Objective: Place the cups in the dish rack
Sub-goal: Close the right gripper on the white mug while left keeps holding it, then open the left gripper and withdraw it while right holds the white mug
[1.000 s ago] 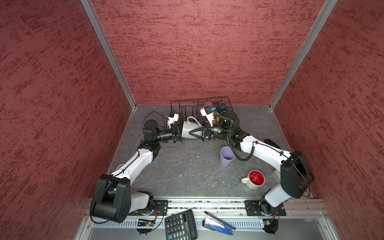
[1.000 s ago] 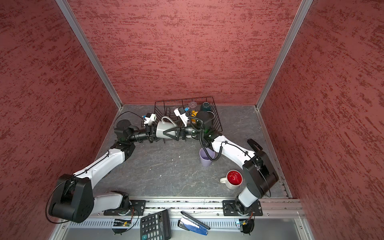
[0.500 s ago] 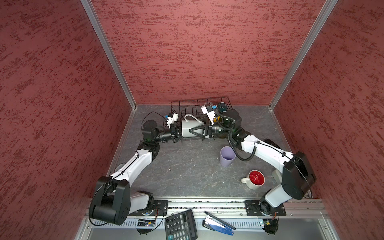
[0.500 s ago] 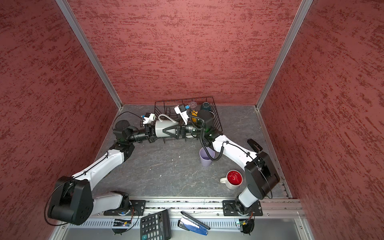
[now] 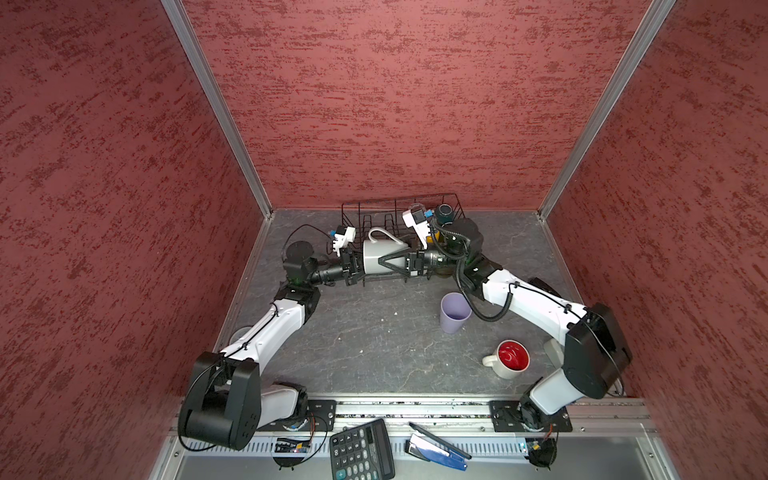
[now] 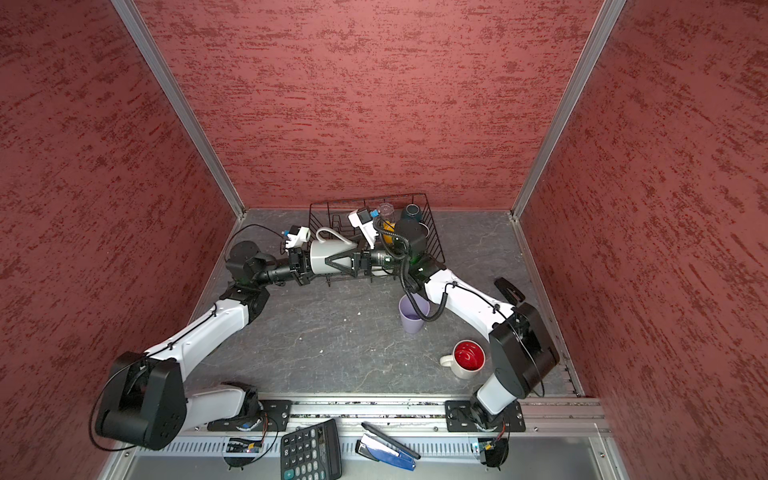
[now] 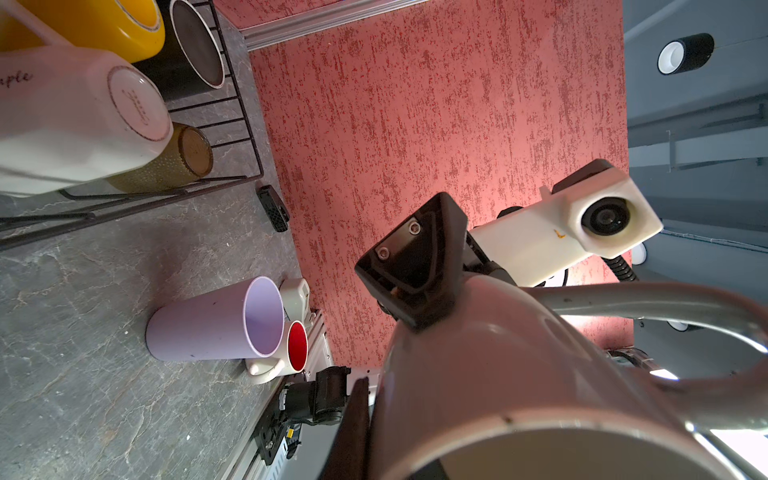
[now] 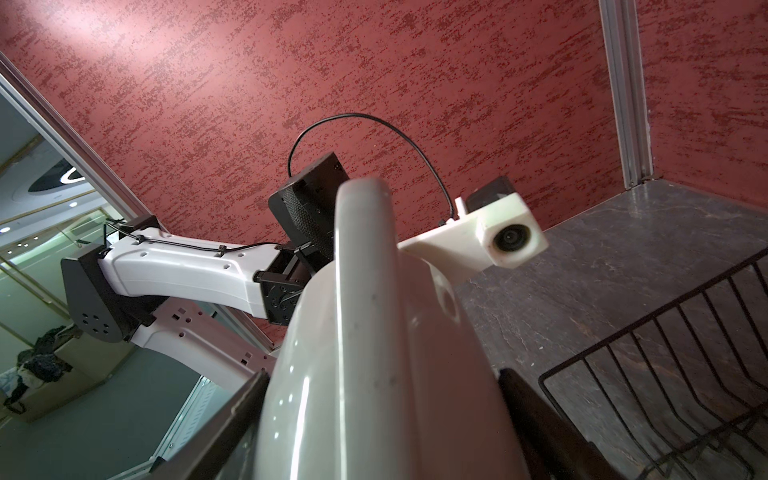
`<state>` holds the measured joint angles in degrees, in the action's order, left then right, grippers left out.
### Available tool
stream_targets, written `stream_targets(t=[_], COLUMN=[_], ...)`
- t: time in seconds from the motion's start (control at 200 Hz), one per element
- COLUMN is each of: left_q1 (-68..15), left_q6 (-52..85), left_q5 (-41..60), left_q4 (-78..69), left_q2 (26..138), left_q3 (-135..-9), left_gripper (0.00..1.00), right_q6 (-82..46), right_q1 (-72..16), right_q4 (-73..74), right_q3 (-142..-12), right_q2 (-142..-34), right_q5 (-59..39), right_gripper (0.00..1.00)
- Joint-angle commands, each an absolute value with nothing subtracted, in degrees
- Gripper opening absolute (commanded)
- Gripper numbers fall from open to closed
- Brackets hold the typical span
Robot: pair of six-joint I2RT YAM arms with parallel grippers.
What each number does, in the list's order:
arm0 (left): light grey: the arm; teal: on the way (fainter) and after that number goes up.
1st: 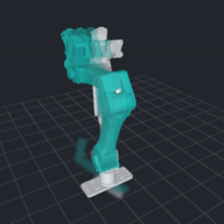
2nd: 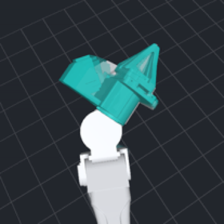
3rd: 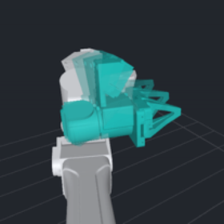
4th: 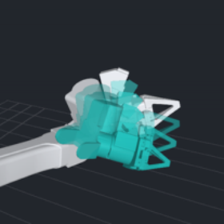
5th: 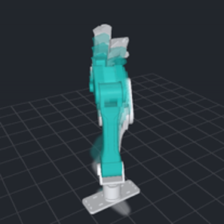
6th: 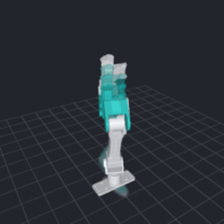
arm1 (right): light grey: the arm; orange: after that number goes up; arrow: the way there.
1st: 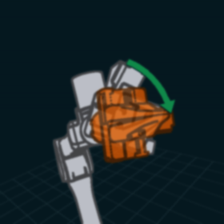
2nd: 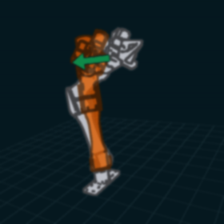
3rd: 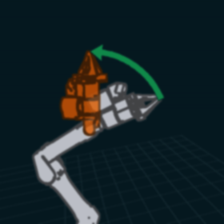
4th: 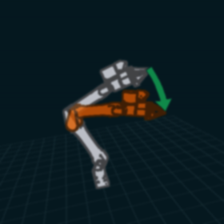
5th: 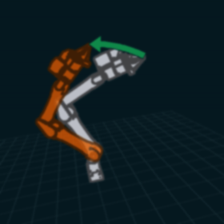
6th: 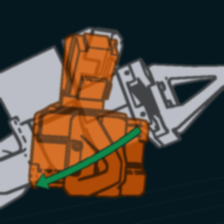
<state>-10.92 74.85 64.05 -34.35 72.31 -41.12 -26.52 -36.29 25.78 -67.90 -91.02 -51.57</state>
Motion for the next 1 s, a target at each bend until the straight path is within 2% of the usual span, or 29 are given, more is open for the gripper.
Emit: stream_targets(t=[0.0,0.09,0.235,0.386,0.491,0.806,0.997], left_q1=[-10.99,-10.98,-10.72,-10.72,-10.71,-10.81,-10.84], left_q6=[76.28,76.24,76.34,76.36,76.31,75.94,75.84], left_q5=[61.61,61.61,61.66,61.83,62.18,64.34,65.12], left_q4=[-38.39,-38.4,-38.35,-38.33,-38.35,-38.56,-38.56], left_q2=[71.02,70.93,71.06,71.1,71.1,71.26,71.57], left_q3=[-41.61,-41.53,-41.48,-41.34,-41.23,-40.55,-40.65], left_gripper=[0.0,0.0,0.0,0.0,0.0,0.0,0.0], right_q6=[-24.32,-23.66,-23.11,-23.16,-23.12,-20.88,-20.51], right_q1=[-36.78,-36.74,-36.73,-36.72,-36.65,-36.3,-36.3], right_q4=[24.24,24.43,23.89,24.43,24.04,21.76,20.65], right_q3=[-67.93,-67.0,-66.8,-66.84,-67.36,-68.64,-68.97], right_q2=[-90.37,-89.38,-88.89,-88.75,-88.35,-88.13,-88.8], right_q5=[-51.97,-50.94,-50.22,-50.36,-49.92,-50.33,-52.02], right_gripper=[0.86,0.96,0.97,0.94,0.99,0.98,0.88])
